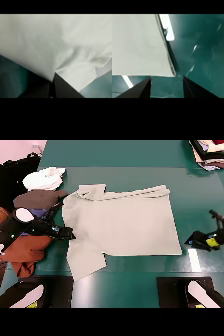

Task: Fold the shirts.

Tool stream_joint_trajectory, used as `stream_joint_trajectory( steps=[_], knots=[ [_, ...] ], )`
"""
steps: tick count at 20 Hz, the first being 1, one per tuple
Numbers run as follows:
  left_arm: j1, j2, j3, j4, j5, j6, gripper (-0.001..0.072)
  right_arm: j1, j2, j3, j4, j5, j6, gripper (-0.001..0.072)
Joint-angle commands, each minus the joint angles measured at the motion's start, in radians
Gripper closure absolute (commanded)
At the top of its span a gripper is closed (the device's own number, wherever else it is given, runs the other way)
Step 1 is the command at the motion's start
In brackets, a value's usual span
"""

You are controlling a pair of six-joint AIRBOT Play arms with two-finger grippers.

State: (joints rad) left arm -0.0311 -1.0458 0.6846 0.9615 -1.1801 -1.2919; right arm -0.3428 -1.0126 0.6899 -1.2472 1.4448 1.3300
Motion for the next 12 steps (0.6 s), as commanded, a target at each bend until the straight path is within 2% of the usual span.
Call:
stream_joint_trajectory(
  steps=[1,4,5,7,8,9,12],
  knots=[
    [0.0,0.003,0.034,-0.004,-0.001,0.0,0.0684,-0.013,-0.078,-0.087,0.052,-0.016,-0.041,0.0255],
    [0.0,0.003,0.034,-0.004,0.001,-0.002,0.0684,0.046,-0.149,-0.091,0.061,-0.04,-0.041,0.0267],
    [0.0,0.003,0.034,-0.004,0.001,-0.002,0.0684,0.07,-0.163,-0.091,0.062,-0.045,-0.041,0.0315],
    [0.0,0.003,0.034,-0.004,0.001,-0.014,0.0685,0.115,-0.164,-0.091,0.061,-0.058,-0.052,0.0588],
    [0.0,0.003,0.04,-0.003,0.001,-0.017,0.0685,0.136,-0.149,-0.091,0.061,-0.061,-0.061,0.0675],
    [0.001,0.003,0.055,-0.002,-0.003,-0.017,0.0685,0.151,-0.122,-0.09,0.061,-0.069,-0.067,0.0697],
    [0.001,0.004,0.2,0.0,-0.036,-0.021,0.0685,0.182,0.003,-0.008,0.08,-0.068,-0.066,0.0698]
  ],
)
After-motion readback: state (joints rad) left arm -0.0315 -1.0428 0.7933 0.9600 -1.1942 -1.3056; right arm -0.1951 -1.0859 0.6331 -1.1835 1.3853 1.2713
